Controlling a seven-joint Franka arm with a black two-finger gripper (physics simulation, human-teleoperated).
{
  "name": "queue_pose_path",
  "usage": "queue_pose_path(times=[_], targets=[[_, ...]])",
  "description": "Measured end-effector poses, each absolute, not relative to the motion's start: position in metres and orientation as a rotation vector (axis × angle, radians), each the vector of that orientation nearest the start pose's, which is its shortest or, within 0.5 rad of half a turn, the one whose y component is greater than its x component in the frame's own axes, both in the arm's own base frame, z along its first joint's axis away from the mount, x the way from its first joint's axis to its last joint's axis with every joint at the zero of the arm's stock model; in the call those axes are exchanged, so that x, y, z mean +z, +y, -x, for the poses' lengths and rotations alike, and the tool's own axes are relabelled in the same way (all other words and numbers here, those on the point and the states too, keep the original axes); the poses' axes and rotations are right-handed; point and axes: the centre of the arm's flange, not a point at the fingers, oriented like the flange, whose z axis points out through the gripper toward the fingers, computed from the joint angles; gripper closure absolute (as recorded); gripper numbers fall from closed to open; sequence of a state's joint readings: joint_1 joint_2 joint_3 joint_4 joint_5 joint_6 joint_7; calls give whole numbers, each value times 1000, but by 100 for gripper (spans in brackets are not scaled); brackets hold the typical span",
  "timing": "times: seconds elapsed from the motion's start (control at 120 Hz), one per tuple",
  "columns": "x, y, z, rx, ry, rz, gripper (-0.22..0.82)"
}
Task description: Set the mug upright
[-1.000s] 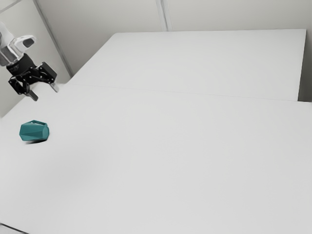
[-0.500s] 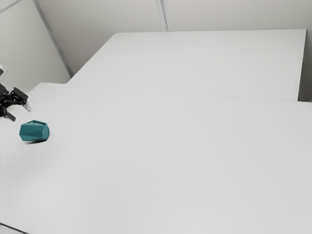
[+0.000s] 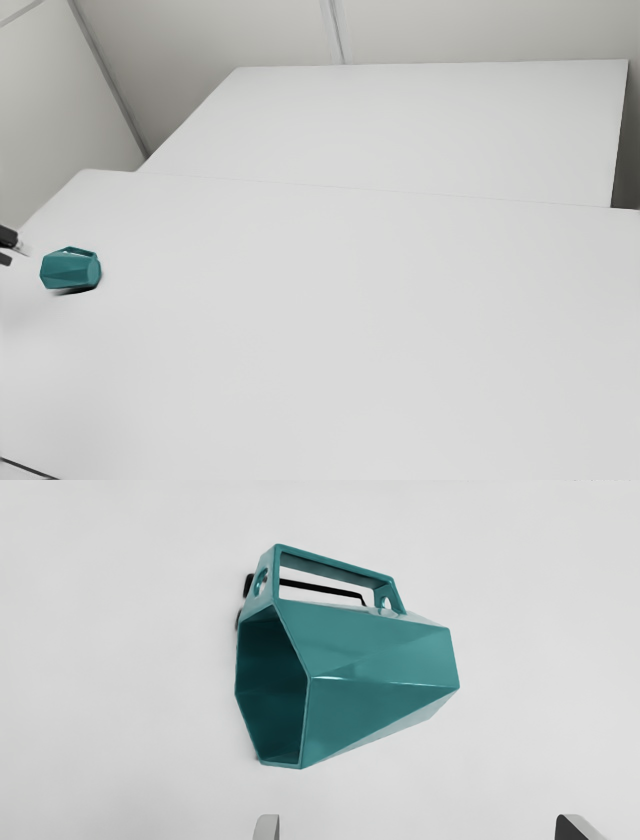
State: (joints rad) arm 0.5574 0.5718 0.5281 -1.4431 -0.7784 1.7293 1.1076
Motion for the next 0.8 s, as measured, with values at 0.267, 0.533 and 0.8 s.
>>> queue_pose_path(times=[0.267,0.533,0.8], targets=[[356,561,-462,-775,107,3431,0],[330,573,-477,-880,340,3417,0],[320,571,-471,-970,432,3470,0]])
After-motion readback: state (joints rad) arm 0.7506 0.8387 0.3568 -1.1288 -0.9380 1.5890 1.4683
